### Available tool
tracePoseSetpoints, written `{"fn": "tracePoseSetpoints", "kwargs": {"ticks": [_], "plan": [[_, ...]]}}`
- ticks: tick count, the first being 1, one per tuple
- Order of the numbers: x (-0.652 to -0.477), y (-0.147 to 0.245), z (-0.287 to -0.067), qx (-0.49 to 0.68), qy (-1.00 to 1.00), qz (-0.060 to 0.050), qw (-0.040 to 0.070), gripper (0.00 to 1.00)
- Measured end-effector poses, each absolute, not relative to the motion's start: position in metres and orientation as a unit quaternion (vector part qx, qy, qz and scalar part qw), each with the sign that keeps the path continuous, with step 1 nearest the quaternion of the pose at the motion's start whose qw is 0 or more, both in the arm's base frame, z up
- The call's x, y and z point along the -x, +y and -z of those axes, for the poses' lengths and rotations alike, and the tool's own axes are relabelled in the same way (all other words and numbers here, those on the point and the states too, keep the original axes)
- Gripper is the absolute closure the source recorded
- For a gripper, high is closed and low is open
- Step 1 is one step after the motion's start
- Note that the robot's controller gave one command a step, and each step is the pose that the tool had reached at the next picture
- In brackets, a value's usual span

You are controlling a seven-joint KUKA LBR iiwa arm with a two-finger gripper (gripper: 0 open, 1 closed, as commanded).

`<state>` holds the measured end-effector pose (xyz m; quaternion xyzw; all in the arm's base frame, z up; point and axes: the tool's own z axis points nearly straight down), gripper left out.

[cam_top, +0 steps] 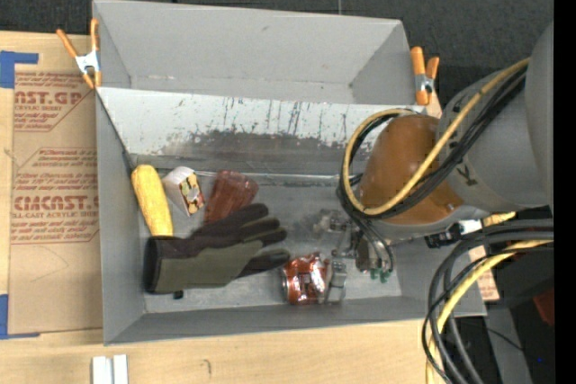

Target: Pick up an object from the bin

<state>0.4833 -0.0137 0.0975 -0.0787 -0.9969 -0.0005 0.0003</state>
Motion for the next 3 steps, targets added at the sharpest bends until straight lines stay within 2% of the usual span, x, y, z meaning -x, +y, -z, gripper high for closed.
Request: {"fn": "tracePoseSetpoints", "kwargs": {"ticks": [1, 2, 3], "plan": [[-0.506, 0.003, -0.077, 0.071, -0.997, 0.000, 0.003, 0.00], [-0.499, 0.018, -0.072, 0.022, -1.000, -0.001, -0.003, 1.00], [-0.499, 0.018, -0.072, 0.022, -1.000, -0.001, -0.003, 1.00]]}}
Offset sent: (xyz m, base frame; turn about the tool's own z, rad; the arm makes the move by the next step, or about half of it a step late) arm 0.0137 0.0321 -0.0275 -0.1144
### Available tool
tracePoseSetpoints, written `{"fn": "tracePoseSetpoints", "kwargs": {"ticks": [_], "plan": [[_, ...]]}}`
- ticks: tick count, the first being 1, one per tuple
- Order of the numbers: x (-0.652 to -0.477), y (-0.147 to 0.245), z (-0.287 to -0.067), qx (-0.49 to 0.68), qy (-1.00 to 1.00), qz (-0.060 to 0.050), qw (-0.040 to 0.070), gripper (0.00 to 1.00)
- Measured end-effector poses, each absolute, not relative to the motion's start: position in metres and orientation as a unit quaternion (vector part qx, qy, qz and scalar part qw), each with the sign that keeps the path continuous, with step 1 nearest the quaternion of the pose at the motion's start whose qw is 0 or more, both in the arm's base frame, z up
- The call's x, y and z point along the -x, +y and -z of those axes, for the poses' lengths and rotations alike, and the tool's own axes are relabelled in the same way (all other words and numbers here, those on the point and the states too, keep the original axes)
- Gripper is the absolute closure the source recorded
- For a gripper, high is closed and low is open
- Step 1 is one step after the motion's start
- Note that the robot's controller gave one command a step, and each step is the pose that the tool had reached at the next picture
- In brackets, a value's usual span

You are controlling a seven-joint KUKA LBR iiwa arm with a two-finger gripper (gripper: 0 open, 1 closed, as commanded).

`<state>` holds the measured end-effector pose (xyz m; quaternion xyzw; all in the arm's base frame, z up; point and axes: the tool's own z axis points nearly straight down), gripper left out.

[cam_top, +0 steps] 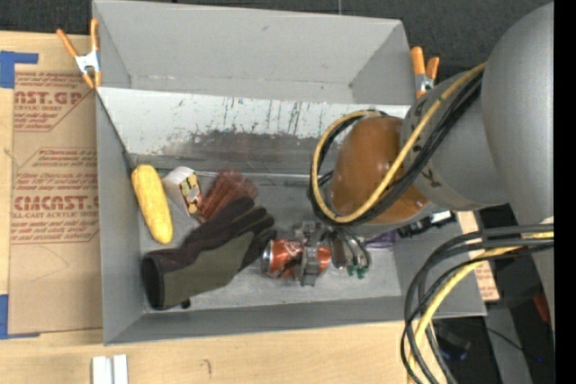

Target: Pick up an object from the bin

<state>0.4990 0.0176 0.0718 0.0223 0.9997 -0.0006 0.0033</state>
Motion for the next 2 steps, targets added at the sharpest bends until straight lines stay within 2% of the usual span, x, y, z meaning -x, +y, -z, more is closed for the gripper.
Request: {"fn": "tracePoseSetpoints", "kwargs": {"ticks": [1, 2], "plan": [[-0.498, 0.018, -0.075, -0.022, 1.000, 0.001, 0.001, 1.00], [-0.495, 0.018, -0.092, -0.022, 1.000, 0.000, -0.005, 1.00]]}}
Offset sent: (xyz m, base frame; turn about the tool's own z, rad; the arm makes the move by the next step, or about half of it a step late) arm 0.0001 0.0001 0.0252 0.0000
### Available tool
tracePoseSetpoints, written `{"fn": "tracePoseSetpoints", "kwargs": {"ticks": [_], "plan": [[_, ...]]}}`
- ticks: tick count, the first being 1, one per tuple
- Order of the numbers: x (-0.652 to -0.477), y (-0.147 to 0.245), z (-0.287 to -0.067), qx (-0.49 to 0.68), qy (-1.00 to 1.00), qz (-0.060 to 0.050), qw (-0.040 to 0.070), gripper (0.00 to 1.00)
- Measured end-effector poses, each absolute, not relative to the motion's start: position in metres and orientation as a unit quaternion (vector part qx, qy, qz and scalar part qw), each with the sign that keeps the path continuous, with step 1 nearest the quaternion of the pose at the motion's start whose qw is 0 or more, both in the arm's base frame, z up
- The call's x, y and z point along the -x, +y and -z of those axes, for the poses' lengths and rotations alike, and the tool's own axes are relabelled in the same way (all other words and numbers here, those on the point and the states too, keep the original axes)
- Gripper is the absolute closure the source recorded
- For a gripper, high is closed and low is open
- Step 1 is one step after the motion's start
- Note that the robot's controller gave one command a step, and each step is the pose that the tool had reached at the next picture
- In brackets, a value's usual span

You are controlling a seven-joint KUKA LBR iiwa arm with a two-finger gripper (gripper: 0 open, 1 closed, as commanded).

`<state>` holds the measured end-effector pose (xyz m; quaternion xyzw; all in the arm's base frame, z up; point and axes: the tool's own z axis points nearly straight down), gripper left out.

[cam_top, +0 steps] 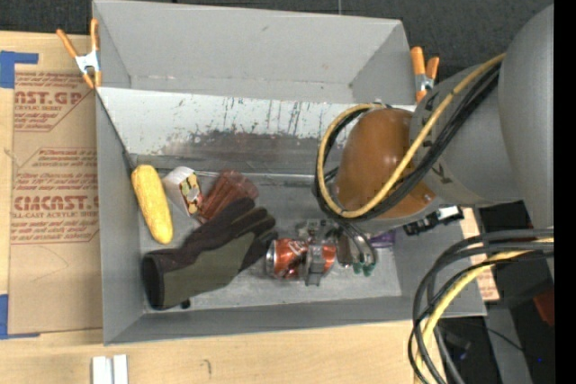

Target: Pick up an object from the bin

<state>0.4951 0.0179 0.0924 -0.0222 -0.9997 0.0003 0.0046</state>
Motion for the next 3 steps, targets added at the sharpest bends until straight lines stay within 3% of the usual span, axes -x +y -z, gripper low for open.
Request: {"fn": "tracePoseSetpoints", "kwargs": {"ticks": [1, 3], "plan": [[-0.497, 0.018, -0.113, 0.022, -1.000, 0.000, 0.001, 1.00], [-0.497, 0.018, -0.131, 0.022, -1.000, 0.000, 0.000, 1.00]]}}
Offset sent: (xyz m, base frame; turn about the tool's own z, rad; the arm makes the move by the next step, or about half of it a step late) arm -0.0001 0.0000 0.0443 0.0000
